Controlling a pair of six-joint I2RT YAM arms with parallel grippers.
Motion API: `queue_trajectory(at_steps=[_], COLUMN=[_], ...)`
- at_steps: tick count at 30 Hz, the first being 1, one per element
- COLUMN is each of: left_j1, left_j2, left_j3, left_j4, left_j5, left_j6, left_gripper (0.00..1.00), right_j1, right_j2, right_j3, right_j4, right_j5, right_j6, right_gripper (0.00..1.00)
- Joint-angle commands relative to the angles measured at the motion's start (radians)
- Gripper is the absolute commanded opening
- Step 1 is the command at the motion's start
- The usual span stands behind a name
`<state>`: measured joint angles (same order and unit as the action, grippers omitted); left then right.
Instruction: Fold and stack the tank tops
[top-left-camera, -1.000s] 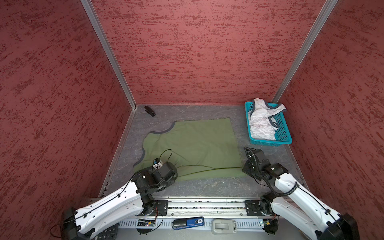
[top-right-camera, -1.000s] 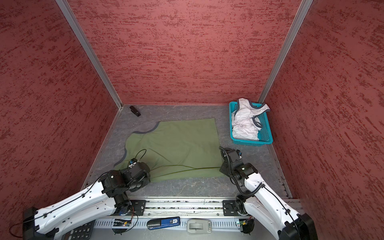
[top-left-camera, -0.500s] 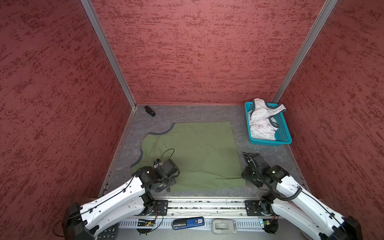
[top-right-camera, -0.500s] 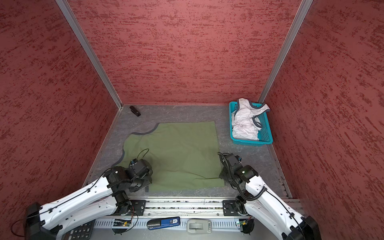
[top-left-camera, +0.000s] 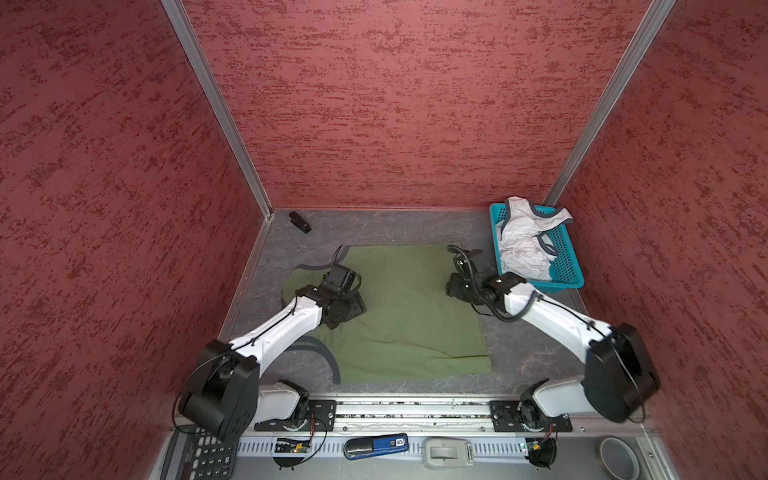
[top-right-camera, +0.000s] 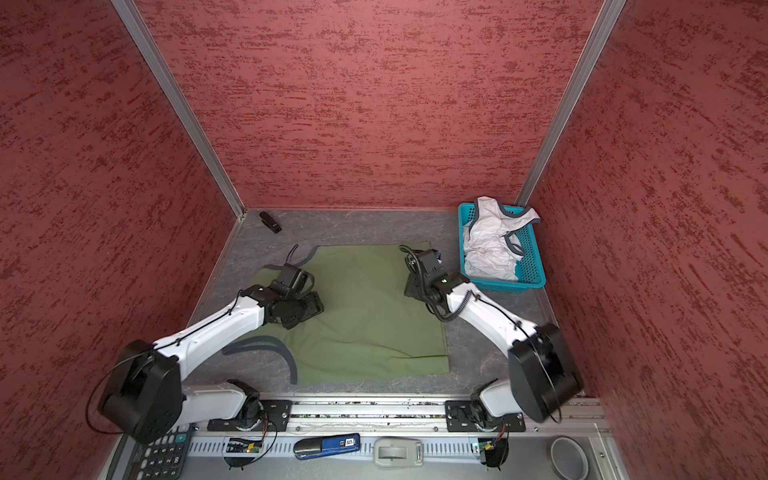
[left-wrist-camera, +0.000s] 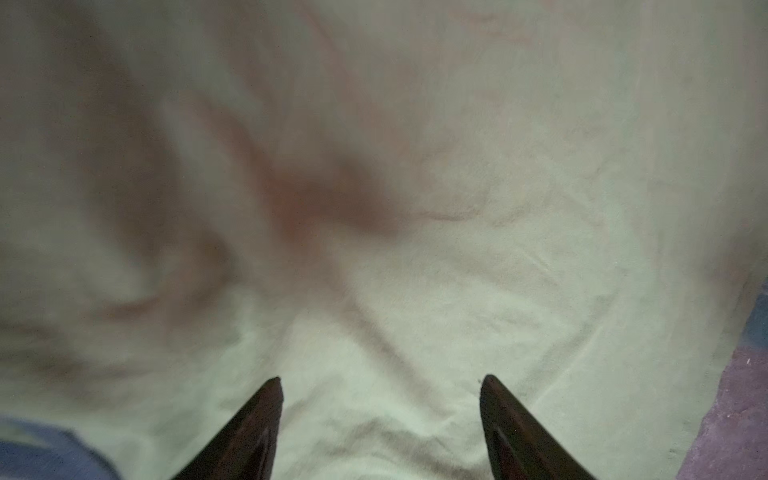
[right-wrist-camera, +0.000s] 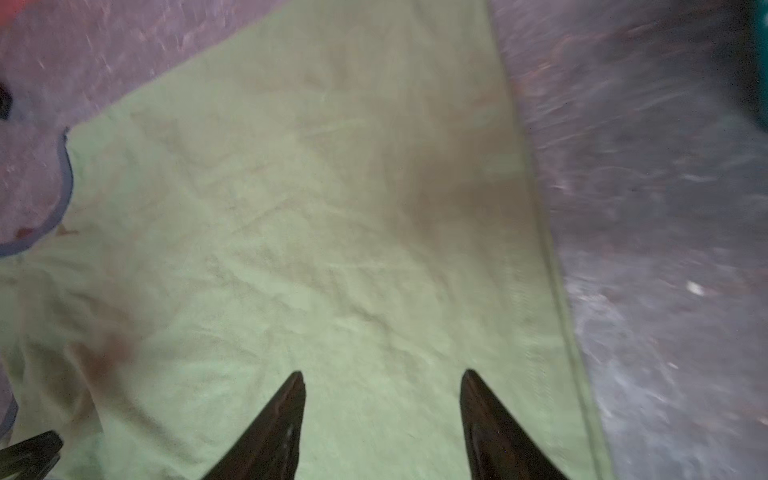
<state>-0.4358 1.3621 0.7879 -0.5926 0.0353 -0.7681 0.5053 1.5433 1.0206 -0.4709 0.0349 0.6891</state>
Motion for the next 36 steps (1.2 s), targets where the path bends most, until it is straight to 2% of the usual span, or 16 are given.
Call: queue_trajectory(at_steps=[1, 8, 15, 18, 20, 23, 26, 31, 36], left_j1=[-0.006, -0.016, -0.001, 0.085, 0.188, 0.332, 0.452, 0.561, 0.602], left_j2=[0.066, 0.133, 0.126, 0.067, 0.051, 0.071, 0.147, 0.367, 0.51], left_j3=[0.025, -0.027, 0.014, 0.043, 0.09, 0.185, 0.26, 0.431, 0.526], left_j4=[0.125, 0.189, 0.153, 0.129, 0.091, 0.027, 0.052, 0.012, -0.02], left_j5=[0.057, 0.09, 0.107, 0.091, 0.078, 0.003, -0.035, -0.08, -0.075], left_j6=[0.041, 0.038, 0.08, 0.097, 0.106, 0.109, 0.111, 0.134, 0.167], left_gripper=[0.79, 0.83, 0.95, 0.96, 0.96, 0.94, 0.91, 0.84, 0.78], right_j1=[0.004, -0.018, -0.113, -0.156, -0.182, -0.202, -0.206, -0.206, -0.206], right_j2=[0.14, 0.328, 0.339, 0.334, 0.327, 0.319, 0.316, 0.307, 0.303], right_j3=[0.092, 0.172, 0.047, 0.005, -0.025, -0.051, -0.047, -0.042, -0.046], right_j4=[0.077, 0.084, 0.162, 0.159, 0.167, 0.183, 0.19, 0.202, 0.206], right_j5=[-0.051, -0.058, -0.109, -0.098, -0.095, -0.089, -0.093, -0.113, -0.118], right_j6=[-0.064, -0.076, -0.067, -0.069, -0.068, -0.07, -0.083, -0.096, -0.108], right_gripper=[0.61, 0.61, 0.6, 0.6, 0.6, 0.6, 0.6, 0.6, 0.6])
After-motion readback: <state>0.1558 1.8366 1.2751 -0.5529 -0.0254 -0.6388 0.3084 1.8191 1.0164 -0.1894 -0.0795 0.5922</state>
